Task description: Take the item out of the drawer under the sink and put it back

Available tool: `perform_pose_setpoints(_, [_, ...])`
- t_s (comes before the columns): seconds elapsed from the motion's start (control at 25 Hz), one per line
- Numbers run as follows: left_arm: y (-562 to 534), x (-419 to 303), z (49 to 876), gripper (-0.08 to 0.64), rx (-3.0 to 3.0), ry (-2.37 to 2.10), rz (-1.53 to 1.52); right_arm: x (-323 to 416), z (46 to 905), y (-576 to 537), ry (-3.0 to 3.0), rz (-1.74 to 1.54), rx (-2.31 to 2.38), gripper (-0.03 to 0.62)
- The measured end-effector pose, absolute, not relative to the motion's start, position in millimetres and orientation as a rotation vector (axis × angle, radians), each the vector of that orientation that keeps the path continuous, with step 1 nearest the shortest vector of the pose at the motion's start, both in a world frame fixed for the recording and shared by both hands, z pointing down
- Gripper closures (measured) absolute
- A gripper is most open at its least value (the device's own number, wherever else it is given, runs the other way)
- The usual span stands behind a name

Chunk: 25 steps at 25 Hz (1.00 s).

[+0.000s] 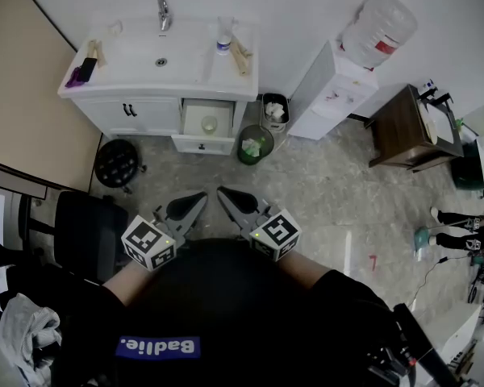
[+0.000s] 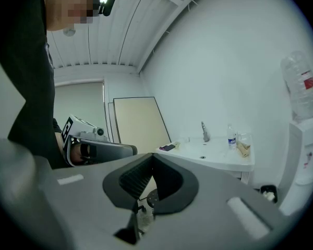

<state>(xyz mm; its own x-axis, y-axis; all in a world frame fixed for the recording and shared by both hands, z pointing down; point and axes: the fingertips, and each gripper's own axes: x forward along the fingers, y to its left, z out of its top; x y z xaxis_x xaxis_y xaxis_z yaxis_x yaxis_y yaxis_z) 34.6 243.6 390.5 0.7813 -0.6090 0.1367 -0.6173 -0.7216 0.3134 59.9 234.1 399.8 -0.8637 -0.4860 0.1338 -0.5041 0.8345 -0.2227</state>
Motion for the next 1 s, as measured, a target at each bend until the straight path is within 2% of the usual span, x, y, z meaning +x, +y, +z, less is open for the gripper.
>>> perform_pose_setpoints(0.6, [238.6,82.5,388.7,0.568,2.596,-1.077,-0.002,113.8,403.6,222.1,-2.952,0.378,0.692,0.592])
perform_pose_setpoints(1.0, [191.5,64.4,389.6,0.568,2.586,-1.099,-0.008,110.7,411.8,176.7,-2.908,0.401,0.745,0.592])
